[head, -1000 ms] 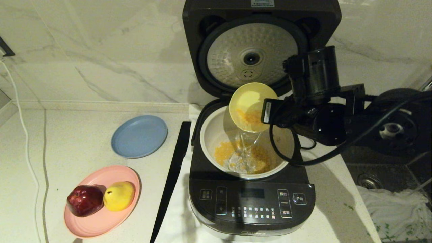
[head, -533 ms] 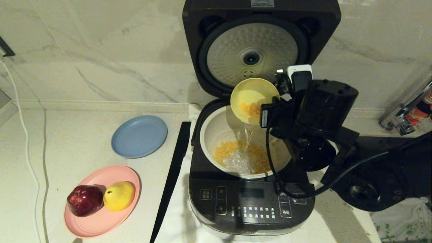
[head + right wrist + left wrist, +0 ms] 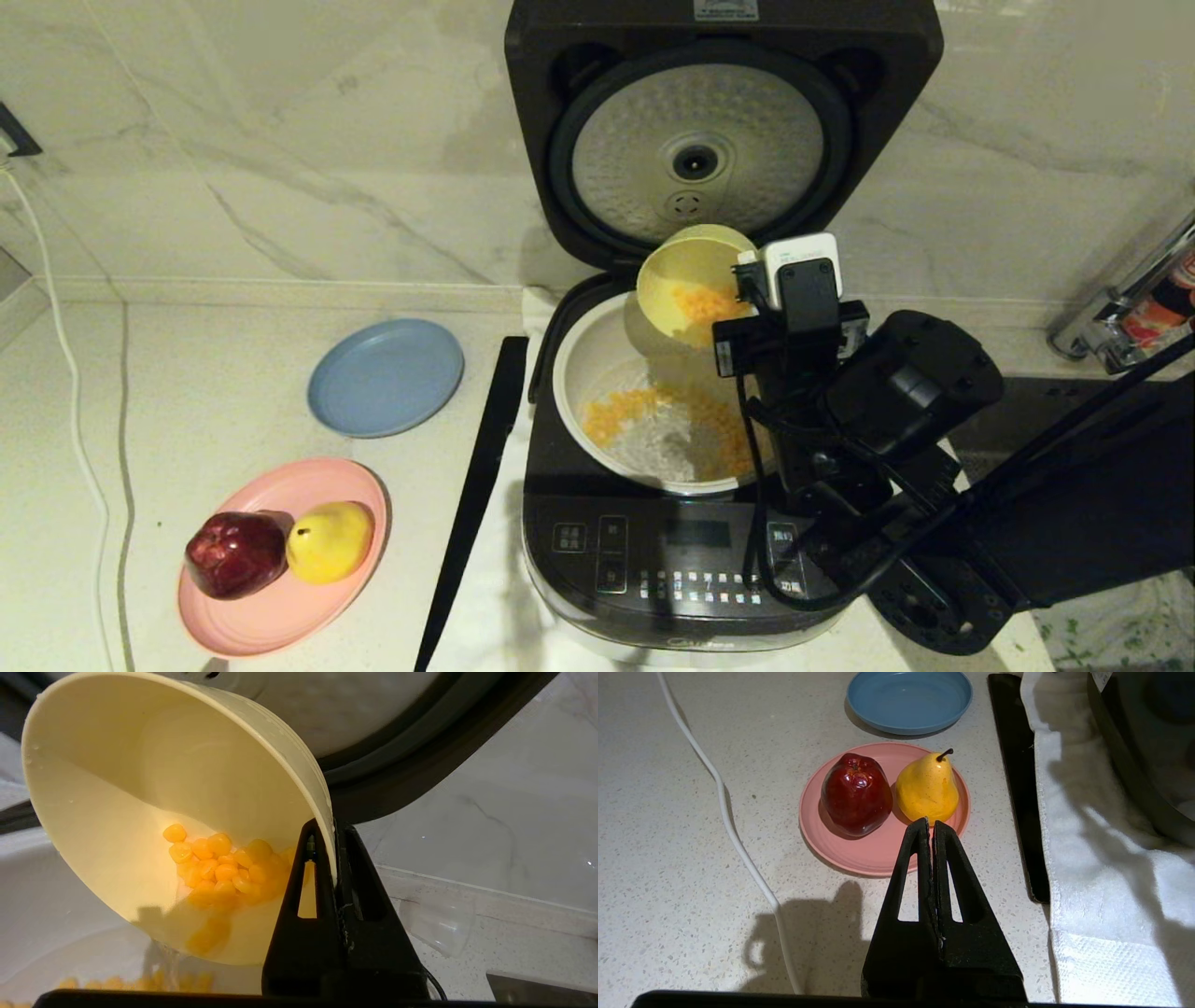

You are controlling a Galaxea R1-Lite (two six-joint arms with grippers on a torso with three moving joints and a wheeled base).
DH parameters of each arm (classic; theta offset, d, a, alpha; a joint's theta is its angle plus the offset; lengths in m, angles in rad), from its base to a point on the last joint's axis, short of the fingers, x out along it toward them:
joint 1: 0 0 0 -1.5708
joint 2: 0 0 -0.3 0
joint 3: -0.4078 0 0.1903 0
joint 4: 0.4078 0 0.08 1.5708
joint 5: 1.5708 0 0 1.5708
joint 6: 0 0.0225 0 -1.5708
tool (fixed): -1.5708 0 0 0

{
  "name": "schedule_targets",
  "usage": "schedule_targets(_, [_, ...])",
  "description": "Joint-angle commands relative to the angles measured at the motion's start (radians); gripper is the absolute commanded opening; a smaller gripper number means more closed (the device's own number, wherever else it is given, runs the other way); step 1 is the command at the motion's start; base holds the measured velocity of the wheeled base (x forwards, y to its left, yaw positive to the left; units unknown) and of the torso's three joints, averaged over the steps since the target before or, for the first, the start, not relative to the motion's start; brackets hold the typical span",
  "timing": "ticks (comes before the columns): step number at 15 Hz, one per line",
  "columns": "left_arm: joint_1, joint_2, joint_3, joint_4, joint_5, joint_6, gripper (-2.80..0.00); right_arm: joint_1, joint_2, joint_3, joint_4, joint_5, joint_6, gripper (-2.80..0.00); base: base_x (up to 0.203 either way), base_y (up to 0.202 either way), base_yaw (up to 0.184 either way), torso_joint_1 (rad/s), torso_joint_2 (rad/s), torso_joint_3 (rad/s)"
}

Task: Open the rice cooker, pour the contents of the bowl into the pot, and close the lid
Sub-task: Pour the water from the bowl into the rice cooker

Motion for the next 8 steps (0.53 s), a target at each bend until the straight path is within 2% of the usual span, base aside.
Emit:
schedule_targets(1, [0.000,0.001,0.008,0.000,-0.001,0.000,-2.80,0.005,0.004,0.015,-0.008,-0.005,-0.001,-2.80,0.000,0.000,0.000,0.000,0.00,0.000])
schedule_targets(8, [0.000,0.001,0.008,0.000,-0.001,0.000,-2.80,0.034,-0.017,0.029,-0.008,-0.009,-0.005,-2.80,0.000,0.000,0.000,0.000,0.00,0.000])
